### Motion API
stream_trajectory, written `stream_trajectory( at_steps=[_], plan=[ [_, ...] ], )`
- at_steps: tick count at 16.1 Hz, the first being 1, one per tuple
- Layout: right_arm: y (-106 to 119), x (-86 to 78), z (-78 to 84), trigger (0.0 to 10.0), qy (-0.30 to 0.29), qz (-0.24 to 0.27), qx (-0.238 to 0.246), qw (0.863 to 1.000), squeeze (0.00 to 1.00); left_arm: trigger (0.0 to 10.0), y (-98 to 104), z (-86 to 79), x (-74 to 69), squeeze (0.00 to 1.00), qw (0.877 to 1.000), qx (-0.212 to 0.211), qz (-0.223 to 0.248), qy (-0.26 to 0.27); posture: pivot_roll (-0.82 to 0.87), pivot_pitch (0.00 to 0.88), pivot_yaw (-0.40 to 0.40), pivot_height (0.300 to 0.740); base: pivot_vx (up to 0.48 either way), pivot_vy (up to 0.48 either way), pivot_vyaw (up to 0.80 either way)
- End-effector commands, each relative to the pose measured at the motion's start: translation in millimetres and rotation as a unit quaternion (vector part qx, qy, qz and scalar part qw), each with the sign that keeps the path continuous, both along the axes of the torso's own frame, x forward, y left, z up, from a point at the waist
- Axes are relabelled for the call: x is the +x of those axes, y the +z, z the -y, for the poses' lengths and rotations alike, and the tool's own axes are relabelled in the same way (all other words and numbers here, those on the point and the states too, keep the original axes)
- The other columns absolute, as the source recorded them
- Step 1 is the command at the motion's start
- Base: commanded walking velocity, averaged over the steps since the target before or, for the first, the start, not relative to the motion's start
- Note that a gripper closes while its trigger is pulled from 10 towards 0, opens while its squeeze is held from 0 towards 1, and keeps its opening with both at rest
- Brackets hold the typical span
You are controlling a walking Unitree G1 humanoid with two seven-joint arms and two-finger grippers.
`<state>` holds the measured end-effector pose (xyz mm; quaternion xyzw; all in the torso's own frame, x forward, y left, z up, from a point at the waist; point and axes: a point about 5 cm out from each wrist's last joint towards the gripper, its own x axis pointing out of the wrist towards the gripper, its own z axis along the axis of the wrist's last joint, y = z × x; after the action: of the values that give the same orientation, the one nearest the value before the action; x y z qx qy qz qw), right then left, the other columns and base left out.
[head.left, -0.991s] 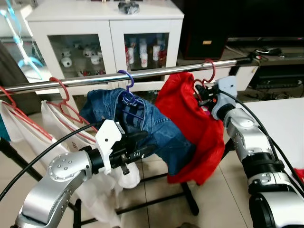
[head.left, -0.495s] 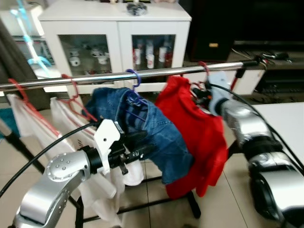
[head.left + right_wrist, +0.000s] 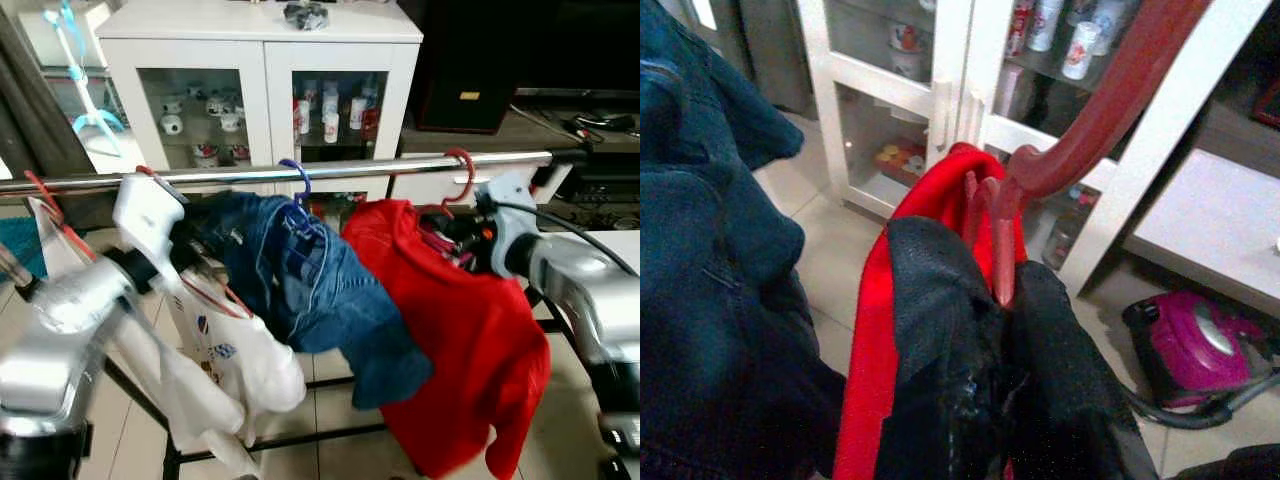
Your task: Hang hanger
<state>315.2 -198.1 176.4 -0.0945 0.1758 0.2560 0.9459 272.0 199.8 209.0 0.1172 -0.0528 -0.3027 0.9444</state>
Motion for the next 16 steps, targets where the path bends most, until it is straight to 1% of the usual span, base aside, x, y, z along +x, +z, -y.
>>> stream_trajectory(
  at_steps=[1,3,4,5,6,7,8,9,10,11,12,13,14,15,16],
  plan=[
    [-16,-8.8,-3.6,10.0,0.013,-0.049,-0.001,0.999,0.0,10.0,3,-9.0,2.6,0.22,1.0,0.013,0.009,0.026,-0.05,0.0,-0.008,0.719,0.0,0.0,0.0],
    [-10,-16.4,-8.3,10.0,0.02,-0.05,0.005,0.999,0.0,10.0,-4,-25.0,4.4,0.22,0.997,0.048,-0.005,0.059,-0.05,0.0,-0.006,0.719,0.0,0.0,0.0],
    [-8,-18.7,-10.3,10.0,0.023,-0.049,0.008,0.999,0.0,10.0,-2,-28.6,5.9,0.22,0.997,0.046,-0.001,0.069,-0.05,0.0,-0.006,0.719,0.0,0.0,0.0],
    [-7,-19.6,-11.4,10.0,0.023,-0.049,0.009,0.998,0.0,10.0,1,-26.4,5.9,0.22,0.997,0.038,0.005,0.06,-0.05,0.0,-0.007,0.719,0.0,0.0,0.0],
    [-8,-17.3,-12.1,10.0,0.017,-0.039,0.011,0.999,0.0,10.0,4,-16.3,3.6,0.22,0.999,0.017,0.01,0.031,-0.05,0.0,-0.006,0.719,0.0,0.0,0.0],
    [-8,-10.6,-12.4,10.0,-0.002,-0.019,0.033,0.999,0.0,10.0,3,4.9,-2.9,0.22,0.999,-0.019,0.001,-0.025,-0.05,0.0,-0.003,0.719,0.0,0.0,0.0],
    [-8,-6.2,-12.4,10.0,-0.018,-0.013,0.06,0.998,1.0,10.0,0,15.9,-6.1,0.22,0.998,-0.037,-0.009,-0.047,-0.05,0.0,-0.003,0.719,0.0,0.0,0.0],
    [-9,-2.5,-11.3,10.0,-0.03,-0.008,0.071,0.997,1.0,10.0,-6,27.6,-9.2,0.22,0.997,-0.045,-0.02,-0.057,-0.05,0.0,-0.002,0.719,0.0,0.0,0.0],
    [-5,-1.7,-11.3,10.0,-0.033,0.011,0.069,0.997,1.0,10.0,-12,32.7,-10.6,0.22,0.997,-0.049,-0.026,-0.049,-0.05,0.0,-0.002,0.719,0.0,0.0,0.0],
    [1,-4.7,-10.0,10.0,-0.031,0.032,0.084,0.995,1.0,10.0,-19,33.7,-11.6,0.22,0.998,-0.037,-0.042,-0.039,-0.05,0.0,-0.002,0.719,0.0,0.0,0.0],
    [5,-11.8,-9.0,10.0,-0.022,0.039,0.105,0.993,1.0,10.0,-22,33.9,-13.1,0.22,0.997,-0.043,-0.051,-0.025,-0.04,0.0,-0.002,0.719,0.0,0.0,0.0],
    [10,-20.2,-10.7,10.0,-0.008,0.044,0.135,0.99,1.0,10.0,-27,32.4,-15.8,0.22,0.997,-0.049,-0.062,-0.01,-0.05,0.0,0.01,0.719,0.0,0.0,0.0],
    [18,-30.0,-12.0,10.0,0.012,0.073,0.143,0.987,1.0,10.0,-30,28.6,-17.4,0.22,0.996,-0.061,-0.065,0.026,-0.05,0.0,0.017,0.719,0.0,0.0,0.0],
    [22,-47.8,-14.2,10.0,0.03,0.099,0.136,0.985,1.0,10.0,-33,28.8,-18.8,0.22,0.993,-0.079,-0.07,0.061,-0.05,0.0,0.026,0.719,0.0,0.0,0.0],
    [23,-56.1,-16.4,10.0,0.035,0.112,0.131,0.984,0.97,10.0,-38,31.1,-20.2,0.22,0.992,-0.072,-0.08,0.067,-0.06,0.0,0.033,0.719,0.0,0.0,0.0]
  ],
)
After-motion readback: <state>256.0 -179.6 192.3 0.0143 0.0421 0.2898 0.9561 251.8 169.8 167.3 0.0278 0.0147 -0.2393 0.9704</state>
